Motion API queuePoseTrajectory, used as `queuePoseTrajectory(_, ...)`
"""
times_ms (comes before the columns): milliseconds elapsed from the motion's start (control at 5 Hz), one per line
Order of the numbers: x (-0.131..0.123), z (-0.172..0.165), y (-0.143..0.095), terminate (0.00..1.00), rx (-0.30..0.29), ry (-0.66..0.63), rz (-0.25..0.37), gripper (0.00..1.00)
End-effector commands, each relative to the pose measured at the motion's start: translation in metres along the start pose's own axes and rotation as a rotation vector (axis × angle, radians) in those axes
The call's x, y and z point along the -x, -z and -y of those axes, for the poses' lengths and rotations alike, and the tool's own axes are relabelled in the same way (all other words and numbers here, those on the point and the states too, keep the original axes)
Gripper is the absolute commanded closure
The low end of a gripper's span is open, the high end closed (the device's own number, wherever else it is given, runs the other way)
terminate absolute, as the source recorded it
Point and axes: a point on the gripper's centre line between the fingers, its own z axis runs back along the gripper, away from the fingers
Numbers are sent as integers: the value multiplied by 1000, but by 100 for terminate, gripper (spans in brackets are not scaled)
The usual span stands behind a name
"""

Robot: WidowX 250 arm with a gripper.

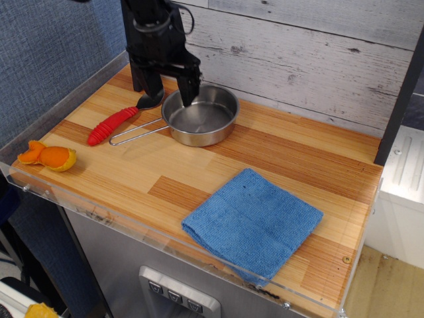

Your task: Put the pot above the napkin.

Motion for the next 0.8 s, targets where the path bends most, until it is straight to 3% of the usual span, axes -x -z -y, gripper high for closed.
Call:
queuePoseTrajectory(0,3,-4,10,0,-33,21,-23,0)
queuePoseTrajectory(200,2,-1,11,0,-29,38,-14,100)
queuePoseTrajectory(600,1,0,7,0,-34,55,0,100)
